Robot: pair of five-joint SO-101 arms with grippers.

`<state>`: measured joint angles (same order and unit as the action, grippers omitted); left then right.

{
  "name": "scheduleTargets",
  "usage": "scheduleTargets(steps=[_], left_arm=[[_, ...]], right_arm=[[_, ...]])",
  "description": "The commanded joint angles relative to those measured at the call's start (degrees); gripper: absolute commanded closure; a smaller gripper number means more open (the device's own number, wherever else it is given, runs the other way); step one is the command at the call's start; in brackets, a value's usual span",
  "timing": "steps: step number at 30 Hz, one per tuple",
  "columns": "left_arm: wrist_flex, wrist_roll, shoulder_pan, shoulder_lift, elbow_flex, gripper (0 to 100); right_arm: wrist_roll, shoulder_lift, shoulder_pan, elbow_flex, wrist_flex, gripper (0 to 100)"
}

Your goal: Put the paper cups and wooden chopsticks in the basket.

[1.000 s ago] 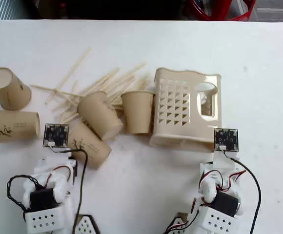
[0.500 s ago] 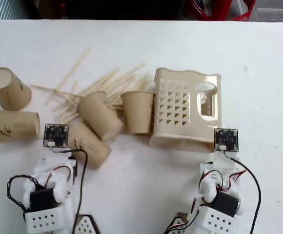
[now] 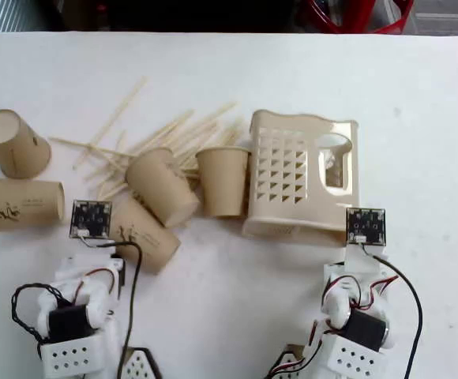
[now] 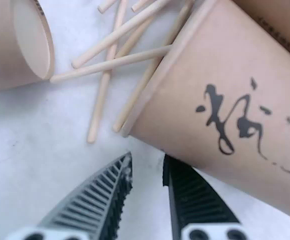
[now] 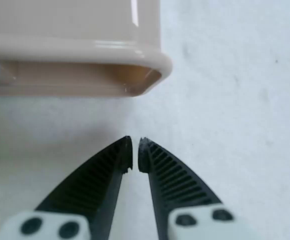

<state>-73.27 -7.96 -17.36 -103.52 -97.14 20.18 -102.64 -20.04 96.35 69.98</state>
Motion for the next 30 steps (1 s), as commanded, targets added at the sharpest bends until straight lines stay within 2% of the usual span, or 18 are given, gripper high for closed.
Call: scheduleTargets(steps=[1, 19, 23, 25, 28, 30], left_arm=[[-0.2, 0.4, -0.5, -0.3, 0.1, 88], [-0.2, 0.4, -0.5, -0.3, 0.1, 88], [-0.2, 0.4, -0.5, -0.3, 0.1, 88], [-0.2, 0.4, -0.5, -0.3, 0.1, 88], [-0.2, 0.4, -0.5, -0.3, 0.1, 88], [-0.2, 0.4, -0.5, -0.3, 0.1, 88]], right_arm=[[-0.4, -0.6, -0.6, 0.5, -0.6, 96.3], [-0.8, -0.6, -0.1, 0.5, 1.2, 96.1], [-0.1, -0.7, 2.8, 0.1, -1.9, 96.0], [4.0, -0.7, 1.7, -1.9, -5.1, 96.0], [14.4, -0.6, -1.7, -7.5, -7.7, 96.0], [14.3, -0.6, -1.8, -11.2, -7.8, 96.0]])
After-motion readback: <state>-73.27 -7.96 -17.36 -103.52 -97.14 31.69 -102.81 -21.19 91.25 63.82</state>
